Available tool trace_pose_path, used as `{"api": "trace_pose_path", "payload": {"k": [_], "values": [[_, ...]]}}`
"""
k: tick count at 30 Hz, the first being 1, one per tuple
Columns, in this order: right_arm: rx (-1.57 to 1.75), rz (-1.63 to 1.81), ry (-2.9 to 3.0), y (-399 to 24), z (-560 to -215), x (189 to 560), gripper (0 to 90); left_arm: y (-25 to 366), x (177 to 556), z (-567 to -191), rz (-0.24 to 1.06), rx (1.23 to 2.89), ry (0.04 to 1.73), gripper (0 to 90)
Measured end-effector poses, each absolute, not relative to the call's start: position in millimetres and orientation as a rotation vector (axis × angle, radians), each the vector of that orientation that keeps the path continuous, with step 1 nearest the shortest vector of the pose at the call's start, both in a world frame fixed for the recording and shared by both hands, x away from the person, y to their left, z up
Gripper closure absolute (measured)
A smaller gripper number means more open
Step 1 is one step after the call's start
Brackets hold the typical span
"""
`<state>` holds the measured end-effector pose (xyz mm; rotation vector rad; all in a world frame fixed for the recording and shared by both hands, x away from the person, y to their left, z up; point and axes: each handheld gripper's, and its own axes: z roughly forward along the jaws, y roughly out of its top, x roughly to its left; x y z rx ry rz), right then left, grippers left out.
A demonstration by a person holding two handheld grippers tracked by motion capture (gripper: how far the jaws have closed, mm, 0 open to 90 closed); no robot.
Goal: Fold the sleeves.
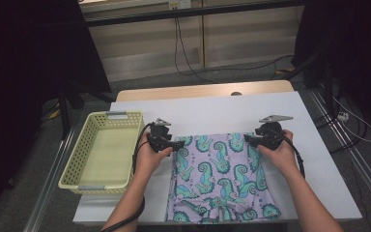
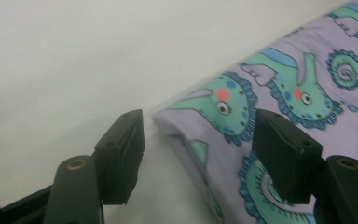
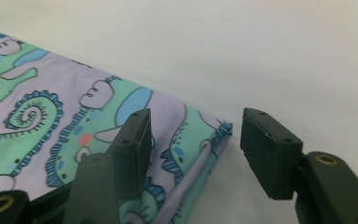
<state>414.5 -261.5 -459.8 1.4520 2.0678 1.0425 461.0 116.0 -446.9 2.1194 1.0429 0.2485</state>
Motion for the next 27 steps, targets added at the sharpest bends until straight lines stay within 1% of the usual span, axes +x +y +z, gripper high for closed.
{"api": "trace_pose_path", "payload": {"k": [2,7,8,9,10,11,12,13,14,15,17,20,25,27], "values": [[1.456,1.000,2.069,-263,-463,417,47.2,115,463,-450,0.286,2.133,1.045,37.0],[1.455,0.972,2.097,-263,-468,417,49.2,119,468,-459,0.261,2.141,1.060,40.1],[1.456,0.967,2.101,-263,-467,417,52.3,119,468,-460,0.268,2.129,1.065,40.9],[1.453,0.969,2.109,-263,-467,416,59.9,119,468,-460,0.266,2.126,1.071,41.4],[1.452,0.985,2.125,-262,-466,416,64.4,119,468,-460,0.266,2.125,1.070,41.9],[1.451,0.981,2.129,-261,-466,416,65.2,118,468,-460,0.270,2.133,1.059,42.8],[1.436,0.983,2.136,-260,-466,416,71.6,118,468,-460,0.279,2.142,1.053,43.5],[1.436,0.997,2.146,-260,-466,416,74.3,118,468,-460,0.279,2.140,1.053,44.4],[1.432,0.999,2.148,-259,-466,416,76.0,117,467,-460,0.282,2.147,1.046,46.3],[1.431,1.006,2.148,-259,-466,416,80.3,117,467,-460,0.298,2.162,1.041,48.7],[1.439,1.029,2.158,-259,-467,416,85.9,115,467,-459,0.310,2.171,1.049,54.0],[1.448,1.050,2.156,-260,-467,417,86.8,112,467,-458,0.293,2.178,1.041,63.6],[1.437,1.037,2.156,-259,-466,416,87.8,112,468,-458,0.264,2.171,1.055,72.3],[1.439,1.042,2.153,-259,-466,416,88.2,109,467,-458,0.235,2.156,1.075,78.5]]}}
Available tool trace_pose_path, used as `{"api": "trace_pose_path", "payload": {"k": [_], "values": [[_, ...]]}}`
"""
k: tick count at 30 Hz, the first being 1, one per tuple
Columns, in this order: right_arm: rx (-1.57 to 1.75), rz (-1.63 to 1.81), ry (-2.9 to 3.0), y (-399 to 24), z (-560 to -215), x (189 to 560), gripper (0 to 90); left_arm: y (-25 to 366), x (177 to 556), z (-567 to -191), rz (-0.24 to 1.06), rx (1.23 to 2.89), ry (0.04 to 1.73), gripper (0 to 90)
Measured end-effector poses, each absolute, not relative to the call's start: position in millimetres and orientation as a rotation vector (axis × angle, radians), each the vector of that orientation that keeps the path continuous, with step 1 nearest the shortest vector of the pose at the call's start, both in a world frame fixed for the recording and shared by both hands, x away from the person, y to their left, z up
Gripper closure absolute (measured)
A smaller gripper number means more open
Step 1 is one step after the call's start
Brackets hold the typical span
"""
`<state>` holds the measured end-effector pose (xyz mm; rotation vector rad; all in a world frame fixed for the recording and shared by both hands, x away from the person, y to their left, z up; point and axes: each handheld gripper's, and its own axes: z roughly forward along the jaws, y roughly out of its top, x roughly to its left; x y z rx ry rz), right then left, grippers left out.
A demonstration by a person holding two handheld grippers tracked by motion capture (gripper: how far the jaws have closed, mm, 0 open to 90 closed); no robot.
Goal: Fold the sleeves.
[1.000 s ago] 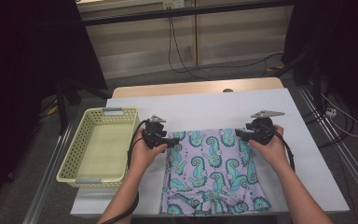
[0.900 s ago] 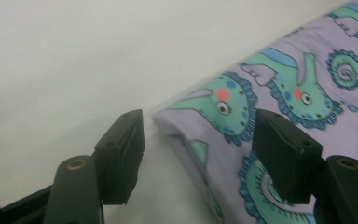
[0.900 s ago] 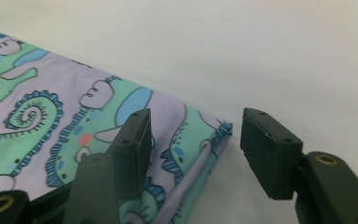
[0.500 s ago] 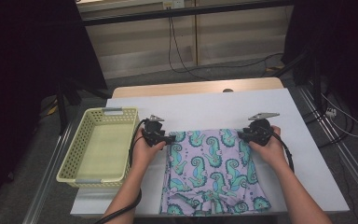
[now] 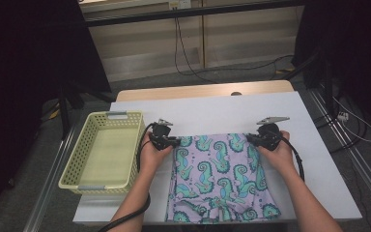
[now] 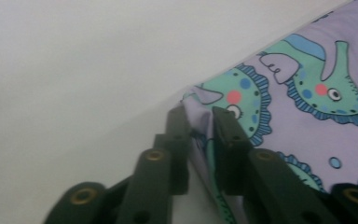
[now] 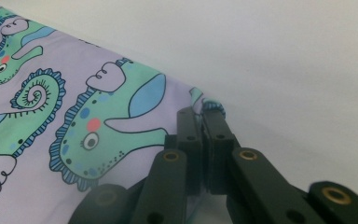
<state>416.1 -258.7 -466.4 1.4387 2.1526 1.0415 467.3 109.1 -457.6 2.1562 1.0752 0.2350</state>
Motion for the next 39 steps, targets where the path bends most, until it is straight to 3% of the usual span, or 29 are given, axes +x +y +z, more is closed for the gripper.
{"api": "trace_pose_path", "payload": {"k": [1,6,20,30,32,35,39], "values": [[1.442,1.043,2.149,-259,-466,416,88.4,108,467,-457,0.229,2.166,1.068,83.2],[1.421,1.045,2.127,-260,-463,415,89.0,107,468,-453,0.235,2.172,1.066,86.3],[1.340,1.071,2.032,-257,-441,413,89.3,113,469,-425,0.303,2.126,1.024,86.9],[1.322,1.077,2.008,-253,-428,438,89.2,121,489,-424,0.318,2.076,1.029,86.6],[1.295,1.046,2.016,-249,-427,443,87.9,121,491,-425,0.303,2.081,1.025,84.2],[1.247,0.989,2.026,-240,-426,443,71.9,121,488,-424,0.283,2.082,1.034,73.7],[1.225,0.942,2.081,-236,-426,432,63.2,122,479,-423,0.253,2.072,1.026,57.1]]}}
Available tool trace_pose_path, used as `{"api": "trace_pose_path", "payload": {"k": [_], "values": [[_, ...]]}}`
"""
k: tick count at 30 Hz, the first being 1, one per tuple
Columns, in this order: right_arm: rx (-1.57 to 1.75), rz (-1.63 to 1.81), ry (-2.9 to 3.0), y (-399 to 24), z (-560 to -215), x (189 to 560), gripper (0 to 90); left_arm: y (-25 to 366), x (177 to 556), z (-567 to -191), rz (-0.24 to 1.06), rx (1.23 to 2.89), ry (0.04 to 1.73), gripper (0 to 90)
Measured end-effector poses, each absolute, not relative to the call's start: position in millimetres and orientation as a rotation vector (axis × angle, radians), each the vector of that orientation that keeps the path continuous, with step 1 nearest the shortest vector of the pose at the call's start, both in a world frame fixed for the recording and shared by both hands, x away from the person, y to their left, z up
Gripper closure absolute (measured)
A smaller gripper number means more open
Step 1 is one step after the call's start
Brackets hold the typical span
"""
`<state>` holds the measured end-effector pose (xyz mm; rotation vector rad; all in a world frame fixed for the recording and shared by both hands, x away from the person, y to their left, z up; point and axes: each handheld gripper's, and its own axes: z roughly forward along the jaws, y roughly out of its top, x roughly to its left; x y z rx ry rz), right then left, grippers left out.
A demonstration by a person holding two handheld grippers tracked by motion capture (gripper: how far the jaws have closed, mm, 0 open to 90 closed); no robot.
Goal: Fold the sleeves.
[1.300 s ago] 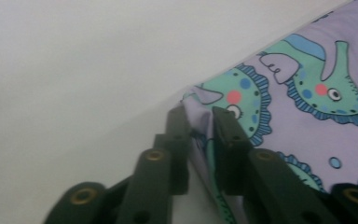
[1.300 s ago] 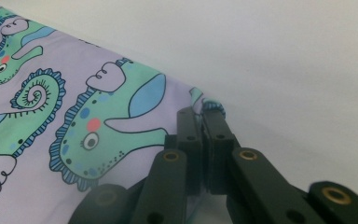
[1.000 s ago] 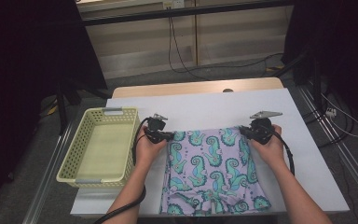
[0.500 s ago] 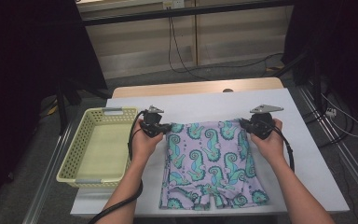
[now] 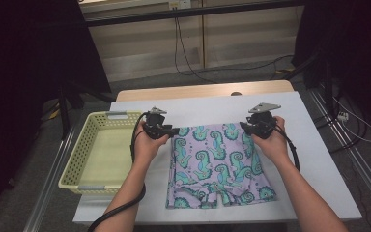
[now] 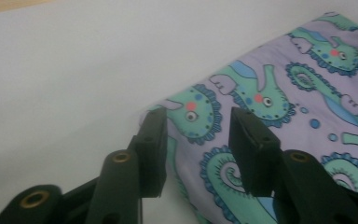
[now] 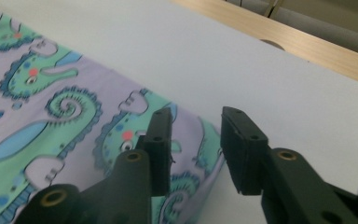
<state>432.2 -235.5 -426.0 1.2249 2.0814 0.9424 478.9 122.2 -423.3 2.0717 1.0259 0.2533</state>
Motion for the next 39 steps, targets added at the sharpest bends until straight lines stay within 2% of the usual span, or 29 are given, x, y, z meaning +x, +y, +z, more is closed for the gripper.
{"api": "trace_pose_path", "payload": {"k": [3,9,16,26,34,39], "values": [[1.217,0.962,2.105,-234,-427,418,59.0,121,470,-423,0.250,2.085,0.997,47.7],[1.183,1.020,2.168,-232,-432,385,52.9,121,449,-424,0.209,2.079,0.958,35.9],[1.141,1.055,2.251,-228,-440,346,50.8,121,425,-429,0.178,2.089,0.904,29.3],[1.188,1.044,2.284,-235,-455,314,49.4,120,389,-443,0.113,2.086,0.807,24.1],[1.188,1.019,2.322,-227,-461,297,49.5,109,363,-448,0.072,2.097,0.720,24.2],[1.177,1.057,2.324,-220,-456,293,51.1,113,355,-449,0.073,2.082,0.711,28.0]]}}
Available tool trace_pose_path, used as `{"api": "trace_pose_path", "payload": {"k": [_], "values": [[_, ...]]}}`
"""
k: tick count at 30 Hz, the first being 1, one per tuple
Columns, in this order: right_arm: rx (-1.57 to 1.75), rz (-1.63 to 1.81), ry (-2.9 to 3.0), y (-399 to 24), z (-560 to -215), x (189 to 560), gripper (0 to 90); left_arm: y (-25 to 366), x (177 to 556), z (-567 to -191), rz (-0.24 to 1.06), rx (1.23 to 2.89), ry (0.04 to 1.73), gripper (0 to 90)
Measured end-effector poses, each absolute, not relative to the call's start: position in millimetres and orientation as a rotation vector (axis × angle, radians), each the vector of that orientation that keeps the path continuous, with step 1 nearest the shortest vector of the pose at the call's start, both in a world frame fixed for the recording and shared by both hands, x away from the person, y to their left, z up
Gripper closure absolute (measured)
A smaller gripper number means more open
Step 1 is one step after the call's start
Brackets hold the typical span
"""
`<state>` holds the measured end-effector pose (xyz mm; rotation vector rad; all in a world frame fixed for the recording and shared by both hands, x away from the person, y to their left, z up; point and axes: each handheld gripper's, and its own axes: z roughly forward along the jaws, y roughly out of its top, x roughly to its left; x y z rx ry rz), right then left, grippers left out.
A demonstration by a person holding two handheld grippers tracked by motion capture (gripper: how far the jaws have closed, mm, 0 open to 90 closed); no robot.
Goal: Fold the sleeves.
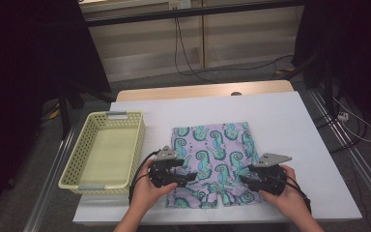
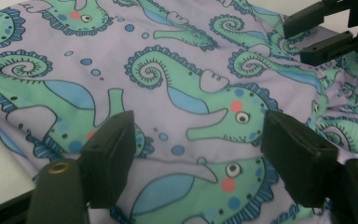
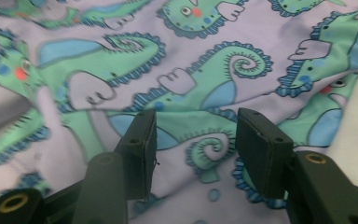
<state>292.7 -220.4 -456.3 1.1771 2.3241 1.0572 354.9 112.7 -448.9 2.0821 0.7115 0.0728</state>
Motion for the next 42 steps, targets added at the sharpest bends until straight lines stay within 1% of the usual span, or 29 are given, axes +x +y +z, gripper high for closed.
{"api": "trace_pose_path", "payload": {"k": [2,5,7,9,11,14,17,19,20,22,23,25,26,30,35,38,42], "values": [[1.184,1.062,2.340,-218,-456,289,52.7,115,352,-449,0.058,2.084,0.704,29.6],[1.155,1.043,2.351,-214,-456,283,54.7,116,347,-448,0.050,2.074,0.693,34.3],[1.152,1.042,2.334,-214,-453,282,54.7,114,343,-449,0.041,2.079,0.673,37.4],[1.152,1.057,2.306,-215,-449,281,54.7,113,339,-450,0.033,2.083,0.659,38.7],[1.159,1.086,2.305,-215,-447,278,55.0,111,335,-450,0.020,2.089,0.655,44.2],[1.082,1.087,2.338,-207,-448,271,56.2,105,329,-451,0.005,2.107,0.630,48.4],[1.019,1.116,2.369,-196,-449,271,57.7,100,328,-453,0.014,2.131,0.605,52.2],[1.011,1.094,2.409,-189,-454,273,61.5,98,328,-457,0.014,2.147,0.603,55.0],[0.999,1.074,2.442,-186,-457,274,65.0,97,328,-458,0.005,2.159,0.607,57.1],[0.979,1.071,2.468,-182,-461,275,68.3,96,328,-459,-0.013,2.180,0.615,64.5],[0.981,1.076,2.476,-182,-460,276,73.1,95,329,-459,-0.012,2.194,0.618,68.3],[0.965,1.107,2.486,-185,-457,279,86.6,93,329,-459,-0.017,2.218,0.619,76.6],[0.969,1.113,2.484,-186,-457,280,89.3,92,329,-459,-0.016,2.231,0.618,78.7],[0.995,1.149,2.512,-190,-459,286,90.0,92,331,-456,-0.038,2.242,0.632,87.5],[0.957,1.156,2.525,-192,-451,281,90.0,96,327,-449,-0.033,2.235,0.621,88.9],[0.958,1.210,2.527,-199,-445,274,90.0,103,323,-441,-0.061,2.204,0.615,88.9],[0.965,1.266,2.537,-206,-441,268,90.0,103,319,-439,-0.085,2.216,0.588,88.6]]}}
